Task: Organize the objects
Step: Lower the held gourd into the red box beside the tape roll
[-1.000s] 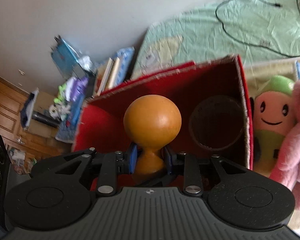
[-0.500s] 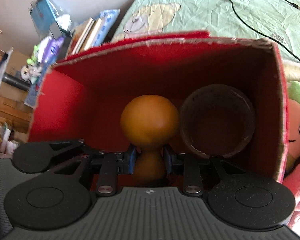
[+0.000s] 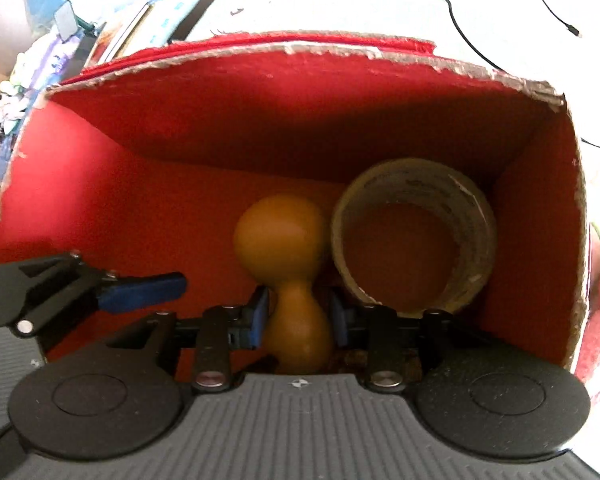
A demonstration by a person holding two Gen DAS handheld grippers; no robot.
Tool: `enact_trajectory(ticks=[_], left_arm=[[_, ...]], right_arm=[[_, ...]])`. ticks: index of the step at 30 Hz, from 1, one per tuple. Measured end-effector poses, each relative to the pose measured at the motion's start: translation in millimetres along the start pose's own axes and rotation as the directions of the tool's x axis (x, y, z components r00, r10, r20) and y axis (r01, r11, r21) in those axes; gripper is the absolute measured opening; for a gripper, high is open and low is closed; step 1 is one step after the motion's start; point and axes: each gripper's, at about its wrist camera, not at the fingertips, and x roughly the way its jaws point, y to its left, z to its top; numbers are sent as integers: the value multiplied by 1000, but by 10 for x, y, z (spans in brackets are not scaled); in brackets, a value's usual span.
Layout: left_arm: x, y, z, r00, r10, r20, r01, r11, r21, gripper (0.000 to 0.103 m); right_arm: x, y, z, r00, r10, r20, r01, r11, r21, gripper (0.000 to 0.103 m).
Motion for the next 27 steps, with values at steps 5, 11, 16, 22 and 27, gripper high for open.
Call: enact_trajectory(ticks=[5, 11, 16, 22, 27], left_arm=[[7, -79, -34, 997, 74, 12, -75, 997, 31, 73], [-10, -85, -79, 992, 121, 26, -122, 992, 36, 76], [-39, -127, -139, 986, 157, 58, -159, 986, 44, 82], [-46, -103, -121, 985, 161, 54, -163, 986, 40, 83], [-53, -73, -69, 981, 180, 66, -183, 983, 31, 83]], right_arm=[[-26, -119, 1, 1000, 23, 7, -23, 998, 54, 34], [-89, -99, -87, 1000, 23, 21, -24, 999, 33, 37], [-148, -174, -146, 995, 86, 50, -88, 995, 39, 35], [-162, -237, -136, 994, 90, 57, -93, 994, 50, 33], [-204, -325, -104, 989, 110, 99, -117, 991, 69, 32]])
